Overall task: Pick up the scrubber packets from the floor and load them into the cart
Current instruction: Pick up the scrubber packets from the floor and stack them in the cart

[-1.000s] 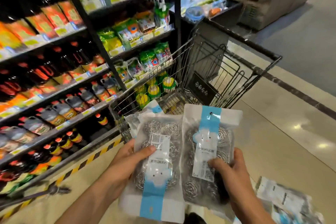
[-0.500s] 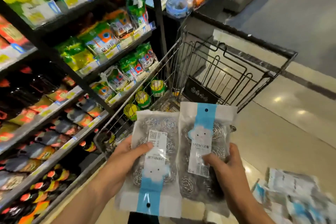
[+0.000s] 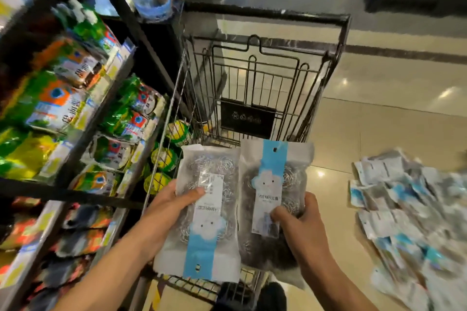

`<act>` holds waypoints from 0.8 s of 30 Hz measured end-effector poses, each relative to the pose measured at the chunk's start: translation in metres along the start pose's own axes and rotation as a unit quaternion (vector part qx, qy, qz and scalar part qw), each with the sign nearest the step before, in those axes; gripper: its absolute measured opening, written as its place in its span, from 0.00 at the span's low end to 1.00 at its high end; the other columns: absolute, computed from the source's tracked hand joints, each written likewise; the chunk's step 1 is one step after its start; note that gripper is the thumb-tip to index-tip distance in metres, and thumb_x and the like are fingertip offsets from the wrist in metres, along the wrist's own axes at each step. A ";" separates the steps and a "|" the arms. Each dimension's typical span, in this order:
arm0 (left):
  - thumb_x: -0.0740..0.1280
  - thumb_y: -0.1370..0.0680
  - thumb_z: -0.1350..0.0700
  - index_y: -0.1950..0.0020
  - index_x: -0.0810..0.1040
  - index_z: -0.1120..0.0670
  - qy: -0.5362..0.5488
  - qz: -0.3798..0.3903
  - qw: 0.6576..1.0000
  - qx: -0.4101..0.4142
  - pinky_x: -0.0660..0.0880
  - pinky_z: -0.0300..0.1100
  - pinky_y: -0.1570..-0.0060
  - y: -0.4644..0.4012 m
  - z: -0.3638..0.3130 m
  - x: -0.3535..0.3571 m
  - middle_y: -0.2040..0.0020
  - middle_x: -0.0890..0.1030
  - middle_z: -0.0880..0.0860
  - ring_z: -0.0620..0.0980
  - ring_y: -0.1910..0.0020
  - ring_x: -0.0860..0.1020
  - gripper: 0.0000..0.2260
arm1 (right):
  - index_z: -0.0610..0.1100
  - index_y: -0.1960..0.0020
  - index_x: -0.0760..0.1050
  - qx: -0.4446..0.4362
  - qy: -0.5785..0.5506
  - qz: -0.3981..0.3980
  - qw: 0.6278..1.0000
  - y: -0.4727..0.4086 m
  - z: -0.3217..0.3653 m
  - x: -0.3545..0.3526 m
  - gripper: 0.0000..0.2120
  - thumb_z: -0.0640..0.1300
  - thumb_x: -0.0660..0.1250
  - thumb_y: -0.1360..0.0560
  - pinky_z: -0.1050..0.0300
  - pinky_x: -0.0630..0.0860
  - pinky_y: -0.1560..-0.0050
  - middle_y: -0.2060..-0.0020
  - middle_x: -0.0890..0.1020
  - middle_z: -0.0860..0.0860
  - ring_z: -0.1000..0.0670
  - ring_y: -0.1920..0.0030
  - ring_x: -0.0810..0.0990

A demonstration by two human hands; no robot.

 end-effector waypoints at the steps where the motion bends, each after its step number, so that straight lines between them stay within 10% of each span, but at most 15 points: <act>1: 0.81 0.35 0.46 0.38 0.82 0.48 -0.007 0.003 1.000 0.000 0.76 0.60 0.34 -0.006 0.000 0.000 0.42 0.87 0.53 0.56 0.41 0.85 0.26 | 0.57 0.45 0.69 -0.001 0.004 -0.003 1.000 -0.004 0.000 0.003 0.17 0.43 0.73 0.26 0.49 0.82 0.52 0.53 0.84 0.57 0.53 0.55 0.84; 5: 0.78 0.27 0.55 0.36 0.81 0.52 -0.017 0.001 1.000 -0.010 0.77 0.59 0.34 -0.057 0.014 -0.010 0.43 0.87 0.55 0.58 0.42 0.85 0.19 | 0.56 0.41 0.68 -0.018 0.021 -0.034 0.999 -0.027 -0.003 0.030 0.19 0.45 0.72 0.26 0.58 0.75 0.62 0.54 0.82 0.60 0.57 0.57 0.82; 10: 0.84 0.38 0.38 0.26 0.72 0.48 -0.065 -0.021 0.998 0.012 0.74 0.59 0.31 -0.171 0.060 -0.039 0.33 0.82 0.51 0.54 0.34 0.80 0.44 | 0.61 0.45 0.67 -0.036 0.051 -0.086 0.994 -0.070 -0.016 0.092 0.18 0.48 0.72 0.27 0.53 0.82 0.59 0.60 0.83 0.59 0.57 0.61 0.83; 19: 0.74 0.21 0.49 0.16 0.56 0.51 -0.068 -0.063 0.995 0.023 0.63 0.48 0.25 -0.301 0.099 -0.038 0.19 0.63 0.48 0.52 0.22 0.64 0.39 | 0.59 0.47 0.68 0.032 0.003 -0.213 0.976 -0.193 -0.081 0.149 0.17 0.50 0.74 0.27 0.45 0.82 0.48 0.58 0.79 0.61 0.50 0.56 0.81; 24: 0.70 0.19 0.55 0.18 0.59 0.53 -0.071 -0.081 0.994 0.009 0.68 0.41 0.39 -0.360 0.125 -0.039 0.28 0.68 0.45 0.47 0.34 0.70 0.32 | 0.56 0.42 0.71 0.054 -0.011 -0.197 0.979 -0.247 -0.122 0.153 0.17 0.50 0.75 0.25 0.43 0.82 0.43 0.49 0.82 0.53 0.47 0.48 0.82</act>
Point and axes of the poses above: each hand's wrist, its own y-axis away from the middle knuckle, its own x-axis out of the palm, z = x × y, the point moved 3 cm from there along -y, towards the middle knuckle
